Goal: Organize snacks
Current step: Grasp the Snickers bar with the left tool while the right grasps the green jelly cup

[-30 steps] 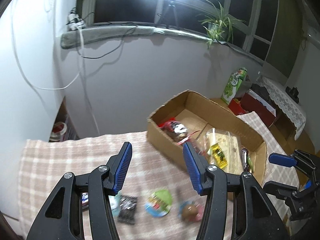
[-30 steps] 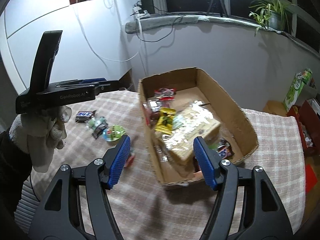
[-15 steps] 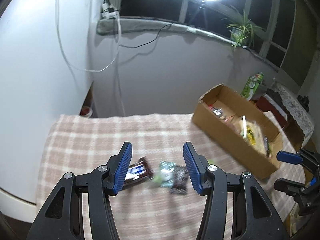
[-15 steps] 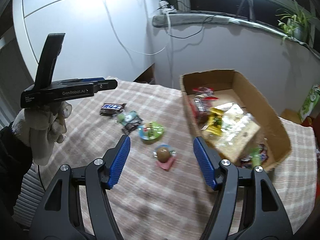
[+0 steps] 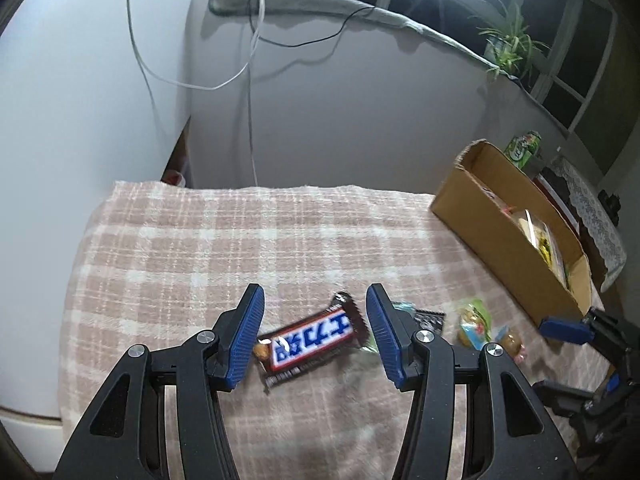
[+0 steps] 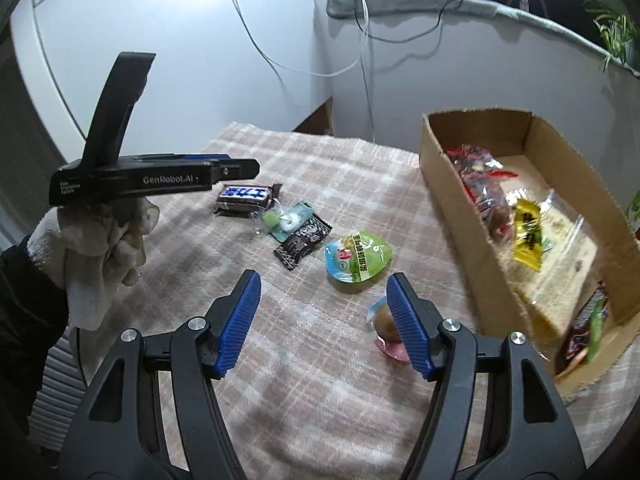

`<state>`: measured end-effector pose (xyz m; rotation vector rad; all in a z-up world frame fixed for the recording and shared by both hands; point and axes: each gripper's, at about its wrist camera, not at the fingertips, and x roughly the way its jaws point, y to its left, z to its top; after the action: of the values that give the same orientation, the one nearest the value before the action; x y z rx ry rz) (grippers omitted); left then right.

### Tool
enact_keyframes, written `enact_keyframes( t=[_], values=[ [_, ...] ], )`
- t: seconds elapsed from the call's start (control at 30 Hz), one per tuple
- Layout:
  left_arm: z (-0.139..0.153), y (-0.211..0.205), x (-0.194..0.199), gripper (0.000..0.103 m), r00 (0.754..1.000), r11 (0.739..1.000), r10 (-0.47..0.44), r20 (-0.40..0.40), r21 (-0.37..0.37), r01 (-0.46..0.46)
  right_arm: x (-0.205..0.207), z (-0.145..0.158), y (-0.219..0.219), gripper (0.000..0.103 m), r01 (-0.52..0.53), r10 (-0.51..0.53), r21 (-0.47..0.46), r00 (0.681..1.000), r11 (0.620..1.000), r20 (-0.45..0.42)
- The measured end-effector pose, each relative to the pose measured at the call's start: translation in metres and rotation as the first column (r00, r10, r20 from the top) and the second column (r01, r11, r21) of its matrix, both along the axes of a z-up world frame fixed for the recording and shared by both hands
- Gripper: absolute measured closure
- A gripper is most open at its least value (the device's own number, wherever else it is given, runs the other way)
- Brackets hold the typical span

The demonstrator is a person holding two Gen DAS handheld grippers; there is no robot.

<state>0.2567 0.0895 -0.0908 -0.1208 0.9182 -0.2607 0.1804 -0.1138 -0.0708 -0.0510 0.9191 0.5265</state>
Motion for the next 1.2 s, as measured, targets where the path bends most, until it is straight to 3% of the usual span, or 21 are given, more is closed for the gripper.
enact_keyframes(
  t=[0.33,0.83,1.2],
  values=[
    [-0.015,0.014,0.018,0.051,0.999,0.998,0.002,-0.053,-0.059,-0.005,0.019,-0.022,0.007,0.035,0.01,-0.011,-0.021,0.999,1.0,-0.051],
    [-0.023,0.008,0.0,0.051,0.994,0.996,-0.078,-0.08,-0.048,0.074,0.032,-0.037,0.014,0.035,0.017,-0.021,-0.049,0.996,0.999,-0.081],
    [-0.024,-0.013,-0.023,0.051,0.994,0.986,-0.101,-0.047,0.127,0.107,0.042,-0.048,0.02,0.035,0.046,-0.052,-0.088,0.996,0.995,-0.068]
  ],
)
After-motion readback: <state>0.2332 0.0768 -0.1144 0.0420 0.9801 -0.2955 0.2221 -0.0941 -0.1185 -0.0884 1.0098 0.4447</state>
